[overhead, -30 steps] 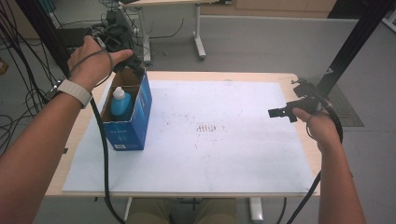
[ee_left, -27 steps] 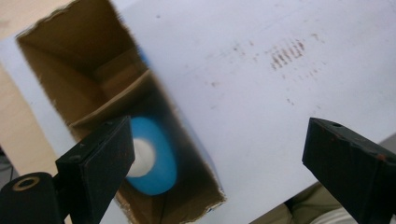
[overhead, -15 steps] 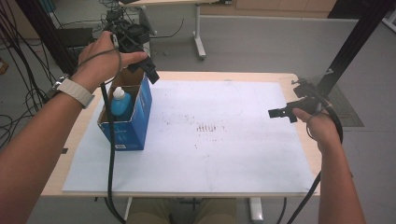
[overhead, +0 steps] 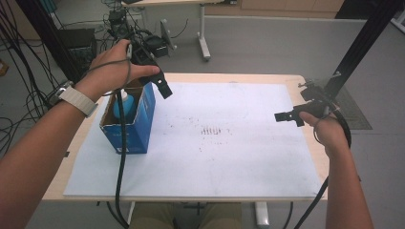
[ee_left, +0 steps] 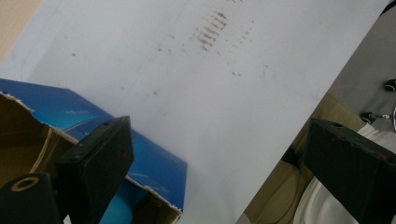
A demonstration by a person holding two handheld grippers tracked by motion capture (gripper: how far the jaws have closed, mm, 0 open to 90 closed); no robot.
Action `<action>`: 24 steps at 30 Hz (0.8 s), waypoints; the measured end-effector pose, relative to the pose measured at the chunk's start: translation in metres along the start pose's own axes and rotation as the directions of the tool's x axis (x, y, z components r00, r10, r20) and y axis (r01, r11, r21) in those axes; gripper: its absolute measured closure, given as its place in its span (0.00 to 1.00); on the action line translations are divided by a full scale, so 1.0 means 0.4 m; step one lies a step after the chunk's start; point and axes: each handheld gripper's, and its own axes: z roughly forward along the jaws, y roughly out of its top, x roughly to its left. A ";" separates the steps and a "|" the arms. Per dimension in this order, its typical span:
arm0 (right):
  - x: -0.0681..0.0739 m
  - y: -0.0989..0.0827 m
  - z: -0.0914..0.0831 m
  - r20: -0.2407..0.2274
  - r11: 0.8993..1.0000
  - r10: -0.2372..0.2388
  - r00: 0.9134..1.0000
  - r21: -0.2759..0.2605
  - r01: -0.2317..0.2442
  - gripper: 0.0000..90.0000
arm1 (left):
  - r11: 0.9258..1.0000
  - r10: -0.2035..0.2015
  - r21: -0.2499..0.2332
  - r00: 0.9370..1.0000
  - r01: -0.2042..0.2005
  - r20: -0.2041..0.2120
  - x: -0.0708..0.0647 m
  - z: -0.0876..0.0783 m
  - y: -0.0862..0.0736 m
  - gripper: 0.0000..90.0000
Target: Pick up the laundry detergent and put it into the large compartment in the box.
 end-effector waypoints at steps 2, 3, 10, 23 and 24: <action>0.001 -0.001 0.000 0.002 1.000 0.002 1.000 0.002 -0.002 0.09 | 1.000 0.020 -0.003 1.000 -0.020 0.009 -0.003 0.006 -0.002 0.10; 0.001 -0.002 -0.001 0.002 1.000 0.004 1.000 0.001 -0.004 0.09 | 1.000 0.031 -0.002 0.999 -0.031 0.013 -0.004 0.009 -0.001 0.10; 0.005 -0.001 0.001 0.003 1.000 0.003 1.000 0.004 -0.003 0.09 | 0.992 0.124 0.006 0.992 -0.125 0.036 -0.028 0.038 0.004 0.09; 0.016 -0.004 -0.002 0.005 1.000 0.002 1.000 0.003 -0.002 0.09 | 0.972 0.233 0.012 0.969 -0.234 0.078 -0.058 0.085 -0.006 0.08; 0.017 -0.005 -0.002 0.005 1.000 0.002 1.000 0.003 -0.002 0.09 | 0.969 0.243 0.016 0.967 -0.245 0.080 -0.061 0.089 -0.004 0.08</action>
